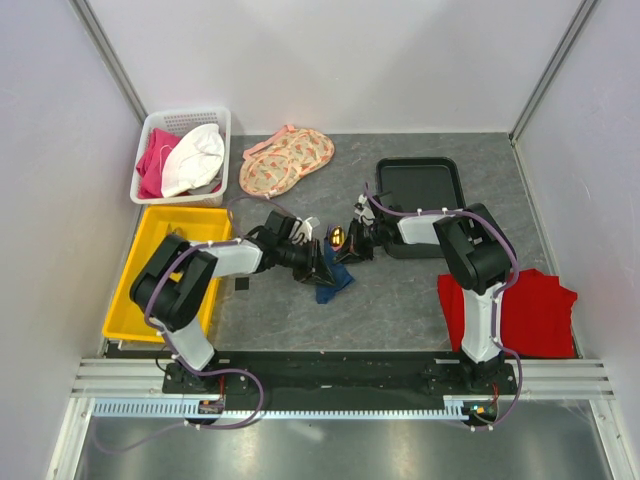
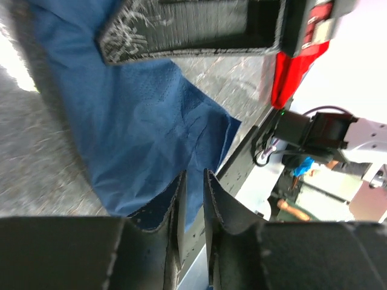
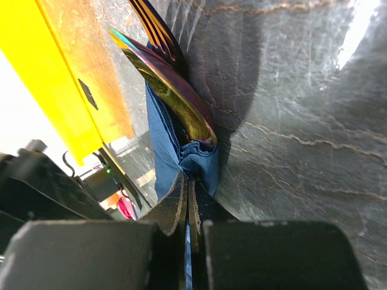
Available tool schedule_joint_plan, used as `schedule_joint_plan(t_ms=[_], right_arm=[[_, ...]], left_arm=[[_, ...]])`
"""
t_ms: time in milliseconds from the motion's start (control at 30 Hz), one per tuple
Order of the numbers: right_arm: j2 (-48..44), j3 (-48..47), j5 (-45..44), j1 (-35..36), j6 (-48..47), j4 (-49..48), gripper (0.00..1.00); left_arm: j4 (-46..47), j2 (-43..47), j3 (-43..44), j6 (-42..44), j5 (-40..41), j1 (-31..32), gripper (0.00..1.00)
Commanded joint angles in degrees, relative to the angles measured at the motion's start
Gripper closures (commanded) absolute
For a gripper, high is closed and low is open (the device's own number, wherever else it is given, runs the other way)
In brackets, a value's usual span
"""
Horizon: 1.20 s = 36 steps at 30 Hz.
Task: Place the utensils on the paper napkin and roll it up
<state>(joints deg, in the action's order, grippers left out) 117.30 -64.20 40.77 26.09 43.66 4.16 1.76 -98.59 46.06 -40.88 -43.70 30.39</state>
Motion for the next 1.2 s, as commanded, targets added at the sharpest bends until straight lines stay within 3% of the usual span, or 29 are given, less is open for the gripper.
schedule_joint_plan(t_ms=[0, 367, 567, 867, 933, 1000, 1167], right_arm=[[3.2, -0.39, -6.67, 0.28, -2.53, 3.04, 1.0], [1.02, -1.53, -6.06, 0.19, -3.76, 3.48, 0.99], [-3.99, -3.03, -3.69, -0.07, -5.51, 4.89, 0.78], [-8.4, -7.51, -3.07, -2.0, -9.55, 11.04, 0.6], [-8.92, -7.95, -2.81, -2.0, -10.26, 13.14, 0.54], [-9.36, -7.52, -4.11, -2.0, -10.35, 14.55, 0.41], [-9.37, -4.62, -7.99, -1.39, -10.35, 14.73, 0.36]], left_arm=[[2.11, -2.83, -0.35, -0.33, -0.07, 0.99, 0.8], [1.58, -9.69, -2.3, -2.45, 3.8, 0.98, 0.85], [2.19, -11.1, -1.86, -2.97, 3.01, 0.81, 0.85], [2.98, -11.63, -2.12, -3.5, 2.75, 0.55, 0.85], [3.07, -11.89, -1.94, -3.5, 2.48, 0.55, 0.85], [3.16, -11.89, -1.86, -3.59, 2.48, 0.63, 0.85], [3.34, -11.8, -1.94, -3.41, 2.48, 0.63, 0.85]])
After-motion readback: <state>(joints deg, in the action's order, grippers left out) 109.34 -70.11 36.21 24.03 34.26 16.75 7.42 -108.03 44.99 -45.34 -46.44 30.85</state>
